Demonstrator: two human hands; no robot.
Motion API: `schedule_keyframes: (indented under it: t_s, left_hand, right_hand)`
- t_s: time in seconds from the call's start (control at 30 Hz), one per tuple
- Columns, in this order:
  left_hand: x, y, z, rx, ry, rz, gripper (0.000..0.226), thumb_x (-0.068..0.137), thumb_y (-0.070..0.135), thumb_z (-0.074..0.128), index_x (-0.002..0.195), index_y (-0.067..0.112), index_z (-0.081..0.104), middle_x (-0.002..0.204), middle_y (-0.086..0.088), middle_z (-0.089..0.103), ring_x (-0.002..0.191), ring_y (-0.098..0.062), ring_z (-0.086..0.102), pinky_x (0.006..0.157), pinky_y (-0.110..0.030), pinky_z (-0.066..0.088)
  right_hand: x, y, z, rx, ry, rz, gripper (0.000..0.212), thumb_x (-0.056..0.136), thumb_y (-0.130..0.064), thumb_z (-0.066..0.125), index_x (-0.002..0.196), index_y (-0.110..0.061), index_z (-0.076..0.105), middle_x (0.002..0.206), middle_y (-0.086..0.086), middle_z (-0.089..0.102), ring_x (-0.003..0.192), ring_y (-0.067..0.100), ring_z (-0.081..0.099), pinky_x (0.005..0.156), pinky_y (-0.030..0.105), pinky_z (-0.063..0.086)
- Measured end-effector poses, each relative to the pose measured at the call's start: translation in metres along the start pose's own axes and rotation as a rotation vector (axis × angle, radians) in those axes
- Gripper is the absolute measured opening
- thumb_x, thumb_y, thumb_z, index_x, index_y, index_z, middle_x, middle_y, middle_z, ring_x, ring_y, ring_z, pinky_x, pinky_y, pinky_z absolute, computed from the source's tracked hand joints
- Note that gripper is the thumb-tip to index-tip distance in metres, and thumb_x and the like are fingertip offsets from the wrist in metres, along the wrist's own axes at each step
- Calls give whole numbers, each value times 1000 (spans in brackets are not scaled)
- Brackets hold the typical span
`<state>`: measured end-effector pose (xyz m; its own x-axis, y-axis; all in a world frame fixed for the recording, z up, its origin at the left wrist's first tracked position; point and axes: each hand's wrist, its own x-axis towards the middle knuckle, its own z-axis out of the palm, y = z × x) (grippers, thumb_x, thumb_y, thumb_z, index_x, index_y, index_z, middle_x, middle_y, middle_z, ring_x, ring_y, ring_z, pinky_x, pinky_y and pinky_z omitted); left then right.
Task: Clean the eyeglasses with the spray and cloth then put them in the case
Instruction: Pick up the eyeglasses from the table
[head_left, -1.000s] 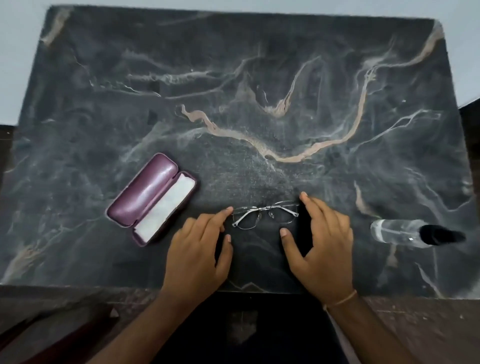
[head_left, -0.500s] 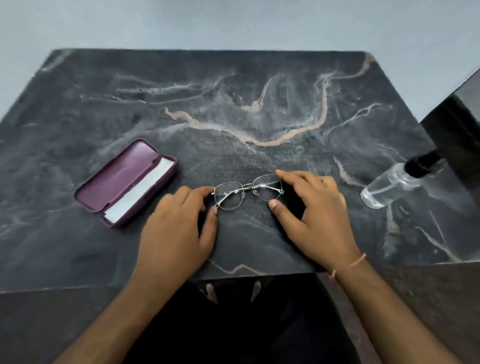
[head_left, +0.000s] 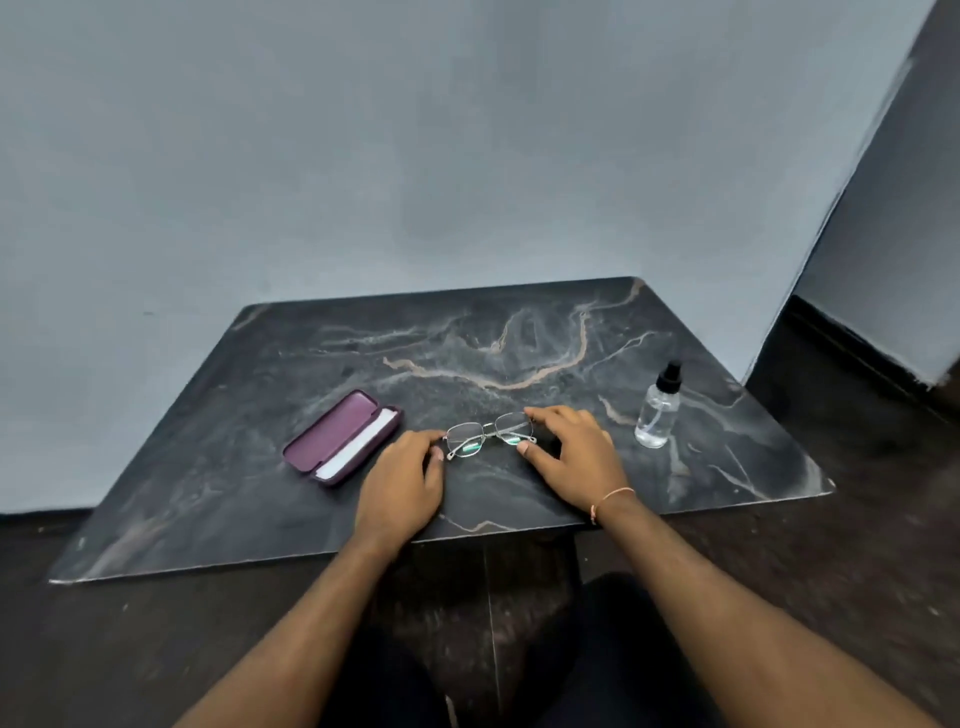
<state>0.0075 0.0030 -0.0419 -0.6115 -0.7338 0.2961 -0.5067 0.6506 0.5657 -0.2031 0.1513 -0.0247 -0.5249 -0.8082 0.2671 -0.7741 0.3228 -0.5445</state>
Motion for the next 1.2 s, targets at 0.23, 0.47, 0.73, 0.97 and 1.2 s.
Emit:
schedule_keyframes:
  t_s: [0.23,0.47,0.73,0.97,1.2]
  left_hand:
    - [7,-5,-2,-200,46,-58,28,100,23,80,125,35,75,98,34,72,64,-5,62,67,-18,47]
    - [24,2,4,-466,66,-100,26,100,18,83,105,43,81,67,25,71,48,-4,42,53,-16,37]
    - [44,5,12,-718,91,-89,46,102,11,80,106,57,82,104,-5,85,84,-22,61,81,-40,50]
    - [40,1,17,-676,176,-122,37,102,4,74,102,41,82,87,-4,82,69,-18,57,71,-36,51]
    - [33,4,16,-444,287,-58,31,103,12,74,112,41,80,105,30,82,94,-1,78,82,-22,61]
  right_hand:
    - [-3,1,-4,101,38,-28,51,97,-50,71,144,-32,65,136,-14,65,128,15,55,109,47,47]
    - [-4,4,-3,199,70,-59,49,98,-42,74,143,-28,66,131,-18,64,124,5,54,111,34,46]
    - [8,3,-1,347,144,-78,48,95,-29,81,140,-30,67,126,-22,63,106,5,63,99,21,51]
    - [14,-5,4,626,151,-44,51,89,-12,87,134,-31,73,123,-21,66,82,10,70,72,14,49]
    - [16,2,8,767,79,-40,57,86,-5,88,131,-36,73,111,-16,74,68,1,58,67,12,46]
